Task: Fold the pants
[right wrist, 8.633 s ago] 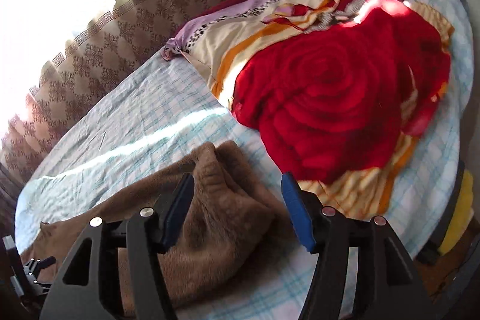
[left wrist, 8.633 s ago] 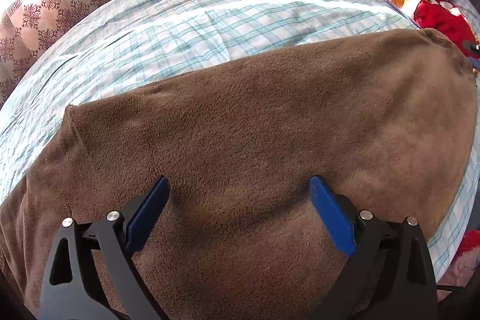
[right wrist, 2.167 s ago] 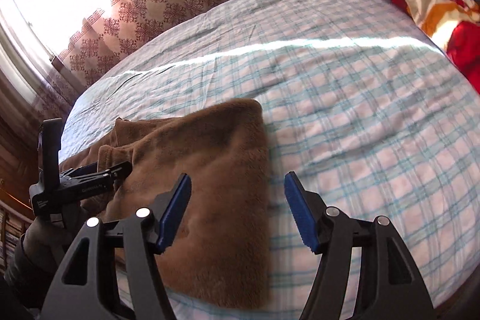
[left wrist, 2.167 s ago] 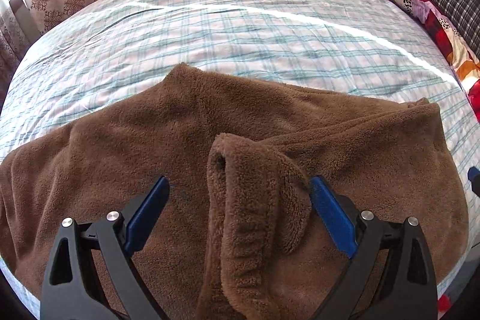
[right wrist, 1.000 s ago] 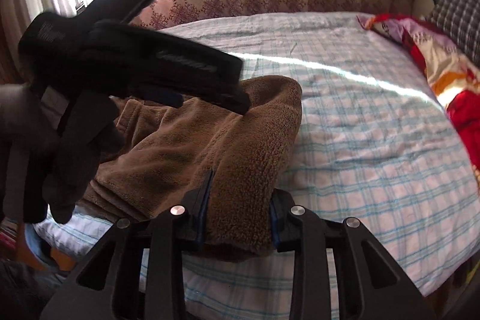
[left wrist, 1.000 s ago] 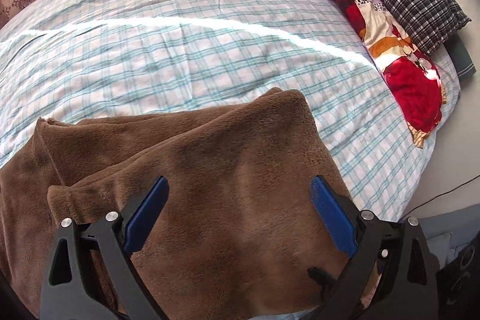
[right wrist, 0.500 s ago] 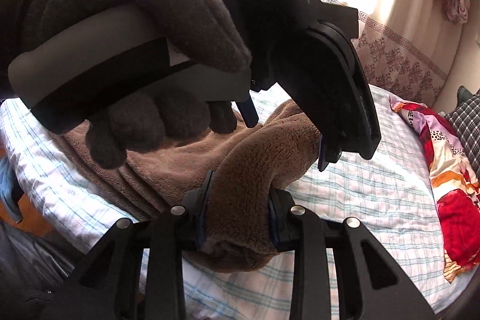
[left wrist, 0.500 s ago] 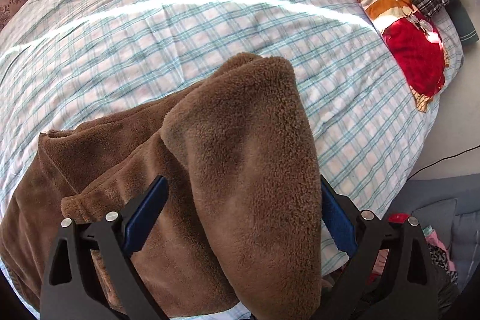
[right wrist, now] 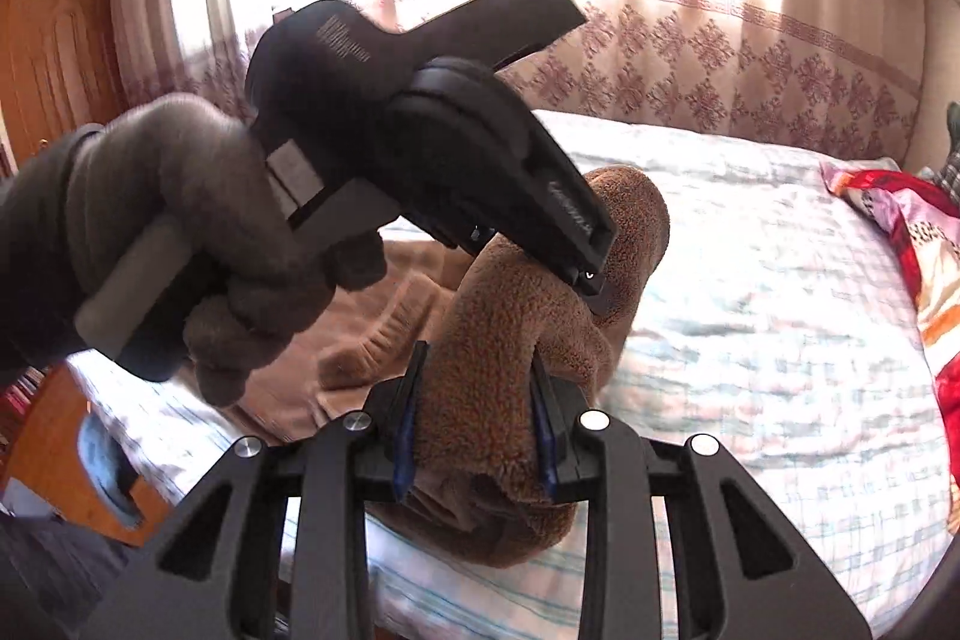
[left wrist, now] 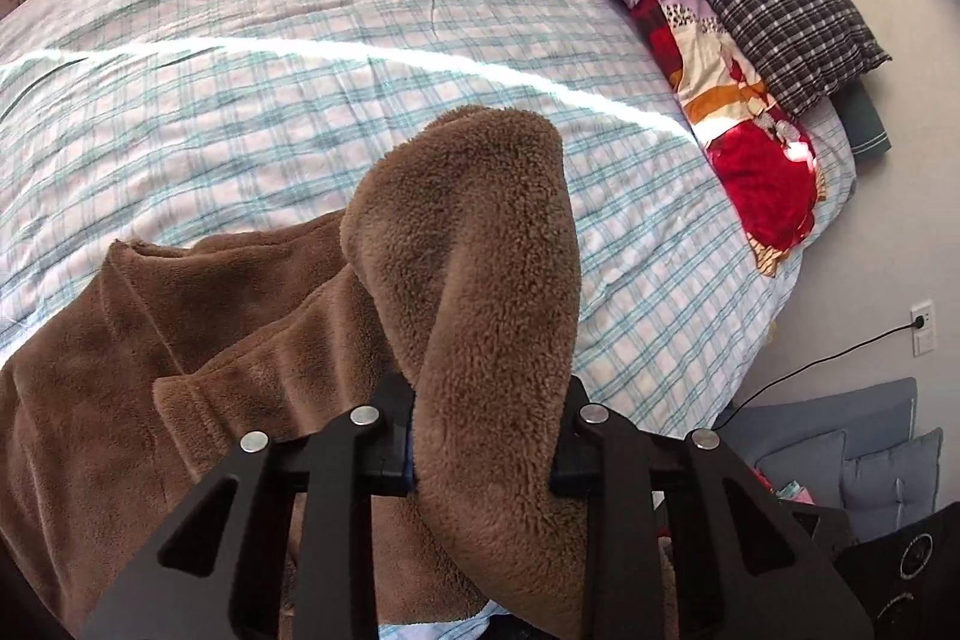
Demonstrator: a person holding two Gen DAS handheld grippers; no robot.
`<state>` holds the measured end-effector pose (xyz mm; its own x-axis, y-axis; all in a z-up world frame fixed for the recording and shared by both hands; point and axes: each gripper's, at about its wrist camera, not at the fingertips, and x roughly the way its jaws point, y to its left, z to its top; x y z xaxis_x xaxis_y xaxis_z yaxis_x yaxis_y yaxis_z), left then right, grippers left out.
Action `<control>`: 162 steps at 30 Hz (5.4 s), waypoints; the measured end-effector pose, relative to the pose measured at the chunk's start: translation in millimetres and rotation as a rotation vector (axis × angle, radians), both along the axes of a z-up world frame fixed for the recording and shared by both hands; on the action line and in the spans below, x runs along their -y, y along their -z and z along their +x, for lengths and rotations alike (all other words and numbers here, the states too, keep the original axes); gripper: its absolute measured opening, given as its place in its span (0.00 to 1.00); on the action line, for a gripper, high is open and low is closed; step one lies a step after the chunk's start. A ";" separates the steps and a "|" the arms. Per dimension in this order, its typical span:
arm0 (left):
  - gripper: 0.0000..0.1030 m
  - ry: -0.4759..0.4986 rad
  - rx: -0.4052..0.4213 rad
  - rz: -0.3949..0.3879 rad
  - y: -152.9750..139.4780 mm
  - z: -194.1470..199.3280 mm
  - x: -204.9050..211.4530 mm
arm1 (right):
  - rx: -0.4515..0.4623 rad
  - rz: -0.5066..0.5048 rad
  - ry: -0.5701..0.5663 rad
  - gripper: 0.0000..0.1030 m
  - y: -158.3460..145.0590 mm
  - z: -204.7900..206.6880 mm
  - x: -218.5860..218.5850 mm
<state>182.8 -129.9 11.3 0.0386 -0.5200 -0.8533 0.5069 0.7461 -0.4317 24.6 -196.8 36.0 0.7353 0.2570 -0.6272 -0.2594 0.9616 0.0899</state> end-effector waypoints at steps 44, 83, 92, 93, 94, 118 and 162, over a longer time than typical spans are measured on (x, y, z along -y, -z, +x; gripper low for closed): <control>0.27 -0.506 -0.044 -0.279 70.6 42.7 -462.7 | -0.184 0.073 -0.537 0.28 39.0 119.0 -415.5; 0.78 -0.791 0.309 0.391 40.3 -78.4 -438.3 | -0.281 -0.011 -0.325 0.56 97.3 60.9 -218.3; 0.91 -0.778 0.364 0.304 77.0 -90.2 -455.5 | -0.264 -0.112 -0.385 0.57 124.5 56.5 -230.7; 0.91 -0.784 0.372 0.285 78.3 -92.0 -457.5 | -0.262 -0.119 -0.389 0.58 123.5 55.4 -230.9; 0.92 -0.782 0.383 0.283 78.4 -93.6 -457.4 | -0.264 -0.123 -0.391 0.57 122.0 54.9 -230.6; 0.94 -0.803 0.421 0.284 40.3 -99.5 -461.4 | -0.200 -0.010 -0.383 0.59 75.9 74.3 -222.3; 0.50 -0.800 0.276 0.083 80.2 39.1 -441.5 | -0.256 0.004 -0.417 0.60 97.7 87.1 -228.5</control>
